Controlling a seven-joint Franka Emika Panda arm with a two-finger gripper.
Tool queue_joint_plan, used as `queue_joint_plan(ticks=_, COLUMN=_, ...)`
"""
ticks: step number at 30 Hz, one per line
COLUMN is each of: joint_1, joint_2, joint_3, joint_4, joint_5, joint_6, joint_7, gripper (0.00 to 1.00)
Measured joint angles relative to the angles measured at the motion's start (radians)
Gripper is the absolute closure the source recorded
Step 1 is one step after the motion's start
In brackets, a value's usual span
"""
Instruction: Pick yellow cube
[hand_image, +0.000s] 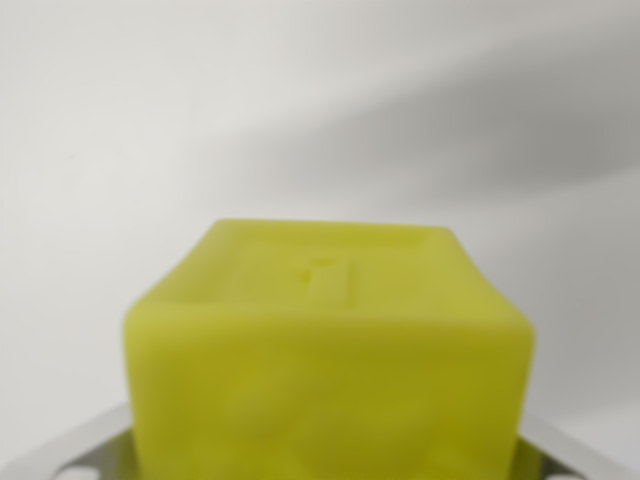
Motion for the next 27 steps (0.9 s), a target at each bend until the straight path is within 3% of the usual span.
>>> queue_joint_plan(ticks=27, joint_1=0.001, joint_2=-0.159, joint_3=0.000, joint_4=0.065, joint_5=-0.005, joint_6=-0.224, joint_7=0.005, gripper=1.00)
